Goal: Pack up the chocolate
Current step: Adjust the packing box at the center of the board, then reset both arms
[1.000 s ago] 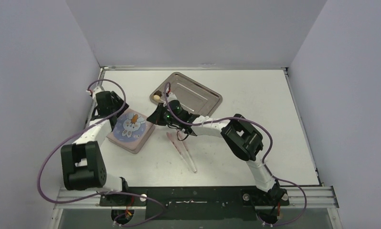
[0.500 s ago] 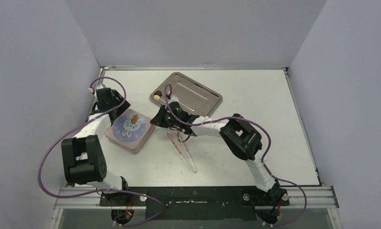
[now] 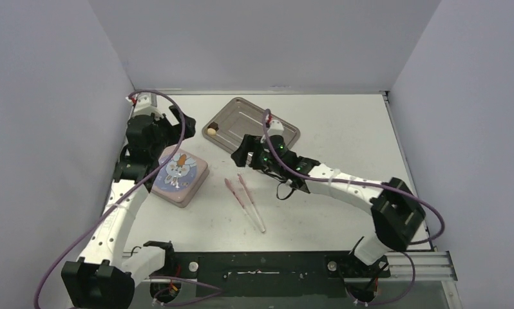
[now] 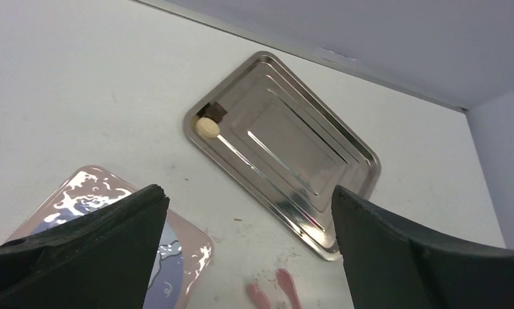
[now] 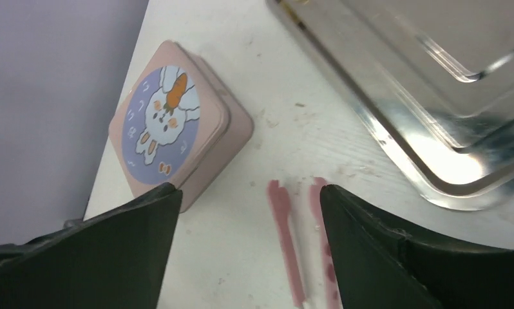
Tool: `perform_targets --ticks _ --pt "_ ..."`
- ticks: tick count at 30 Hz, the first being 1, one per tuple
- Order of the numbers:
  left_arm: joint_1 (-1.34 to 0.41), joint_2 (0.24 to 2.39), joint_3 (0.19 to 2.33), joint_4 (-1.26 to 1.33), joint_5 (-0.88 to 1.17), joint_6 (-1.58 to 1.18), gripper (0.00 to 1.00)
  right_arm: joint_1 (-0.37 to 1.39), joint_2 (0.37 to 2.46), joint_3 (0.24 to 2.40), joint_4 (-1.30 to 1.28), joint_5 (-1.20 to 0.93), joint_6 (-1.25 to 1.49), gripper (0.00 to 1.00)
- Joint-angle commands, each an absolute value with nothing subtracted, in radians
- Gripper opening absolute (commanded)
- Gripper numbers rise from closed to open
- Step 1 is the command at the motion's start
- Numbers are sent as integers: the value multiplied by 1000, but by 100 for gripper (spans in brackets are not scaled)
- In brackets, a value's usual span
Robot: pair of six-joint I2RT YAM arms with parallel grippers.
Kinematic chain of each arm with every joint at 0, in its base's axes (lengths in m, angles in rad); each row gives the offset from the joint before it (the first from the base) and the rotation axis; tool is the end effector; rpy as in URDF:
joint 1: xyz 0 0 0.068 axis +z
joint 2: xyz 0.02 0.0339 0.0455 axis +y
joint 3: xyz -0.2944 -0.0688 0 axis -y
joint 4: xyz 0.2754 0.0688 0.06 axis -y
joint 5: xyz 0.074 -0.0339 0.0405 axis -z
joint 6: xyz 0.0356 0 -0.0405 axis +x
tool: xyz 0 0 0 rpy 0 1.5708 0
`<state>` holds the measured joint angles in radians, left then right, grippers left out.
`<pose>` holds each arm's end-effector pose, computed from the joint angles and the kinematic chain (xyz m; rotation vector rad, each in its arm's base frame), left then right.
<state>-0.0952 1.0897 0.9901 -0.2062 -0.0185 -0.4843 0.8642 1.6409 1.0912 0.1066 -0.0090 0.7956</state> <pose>0.2671 -0.0248 0.3738 -0.3788 1.8560 -0.3799 0.2632 0.3089 0.2675 -0.0810 2.1795 1.0242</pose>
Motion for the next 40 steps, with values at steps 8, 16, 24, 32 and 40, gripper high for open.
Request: perform_targets --ticks 8,16,24,32,40 --pt "-178 808 753 -20 304 -408 97 827 1131 946 -241 391 667 100" --pt "-179 523 512 66 307 -409 97 827 969 954 -451 585 690 100" --pt "-201 468 530 -15 211 -353 97 827 833 825 -357 569 657 100" --pt "-216 446 537 -61 198 -337 97 828 839 810 -364 563 653 100" --pt "-217 443 541 -77 188 -328 97 828 838 805 -351 549 651 100"
